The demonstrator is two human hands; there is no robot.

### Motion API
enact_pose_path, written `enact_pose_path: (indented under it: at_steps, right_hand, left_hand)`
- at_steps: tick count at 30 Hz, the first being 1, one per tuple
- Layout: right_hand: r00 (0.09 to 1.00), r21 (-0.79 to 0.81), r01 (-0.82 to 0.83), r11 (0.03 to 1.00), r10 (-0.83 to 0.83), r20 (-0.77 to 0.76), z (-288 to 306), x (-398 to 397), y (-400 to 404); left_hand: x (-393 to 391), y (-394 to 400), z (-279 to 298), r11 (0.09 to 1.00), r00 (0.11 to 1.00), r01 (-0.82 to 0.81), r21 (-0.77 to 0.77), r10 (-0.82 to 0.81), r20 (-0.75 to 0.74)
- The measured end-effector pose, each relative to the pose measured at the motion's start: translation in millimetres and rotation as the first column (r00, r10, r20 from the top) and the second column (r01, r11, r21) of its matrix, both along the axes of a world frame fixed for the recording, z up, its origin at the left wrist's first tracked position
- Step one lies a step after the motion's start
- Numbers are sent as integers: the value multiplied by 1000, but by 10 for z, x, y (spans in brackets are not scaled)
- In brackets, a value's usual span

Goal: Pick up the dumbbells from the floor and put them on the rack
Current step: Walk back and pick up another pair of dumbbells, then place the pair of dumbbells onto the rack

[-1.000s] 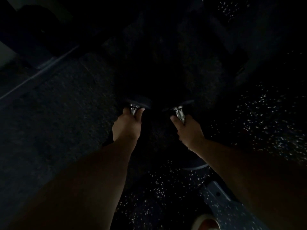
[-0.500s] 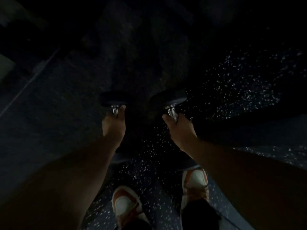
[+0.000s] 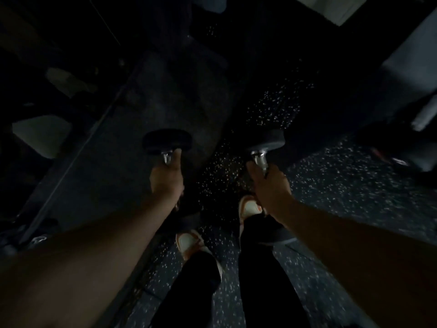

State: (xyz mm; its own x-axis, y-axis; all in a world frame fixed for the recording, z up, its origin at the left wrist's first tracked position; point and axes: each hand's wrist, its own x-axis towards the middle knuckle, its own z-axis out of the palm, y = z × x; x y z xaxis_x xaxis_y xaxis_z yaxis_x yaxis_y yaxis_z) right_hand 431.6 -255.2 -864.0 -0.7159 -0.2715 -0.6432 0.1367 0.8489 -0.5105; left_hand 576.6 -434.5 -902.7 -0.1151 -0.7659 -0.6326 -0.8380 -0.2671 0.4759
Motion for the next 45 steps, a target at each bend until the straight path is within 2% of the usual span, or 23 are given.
enact_pose_path:
  at_steps: [5, 10, 14, 18, 25, 29, 33, 37, 45]
  right_hand:
    - [989, -84, 144, 986, -146, -20, 1270, -2, 482]
    - [967, -178, 247, 953, -254, -15, 2352, 83, 1082]
    - [927, -232, 365, 902, -375, 0, 2993, 42, 1663]
    - [883, -265, 444, 856, -468, -31, 3411, -76, 2373]
    - [833, -295, 523, 800, -553, -24, 3911, -496, 3806]
    - [802, -303, 570, 764, -598, 0, 4130, -766, 4553]
    - [775, -296, 604, 740, -632, 1, 4260, -1096, 5166]
    - [725, -246, 653, 716, -685, -69, 4264, -1424, 5601]
    - [666, -136, 732, 668, -743, -65, 4207, -2604, 6200]
  left_hand:
    - [-113, 223, 1308, 1000, 989, -24, 17, 26, -144]
    - [-196, 747, 2431, 999, 954, 30, 45, -15, -300]
    - [-427, 1308, 3082, 992, 911, 113, 52, -82, -405]
    - [-709, 1963, 3537, 969, 879, 245, -23, -232, -416]
    - [-1426, 3352, 4043, 923, 819, 372, -102, -378, -433]
    - [-1820, 4059, 4211, 912, 804, 410, -15, -370, -466]
    - [-2316, 4614, 4355, 879, 768, 477, -9, -421, -482]
    - [-2845, 4983, 4412, 848, 741, 529, 9, -457, -493]
    - [-4427, 5677, 4248, 772, 666, 632, 63, -499, -555]
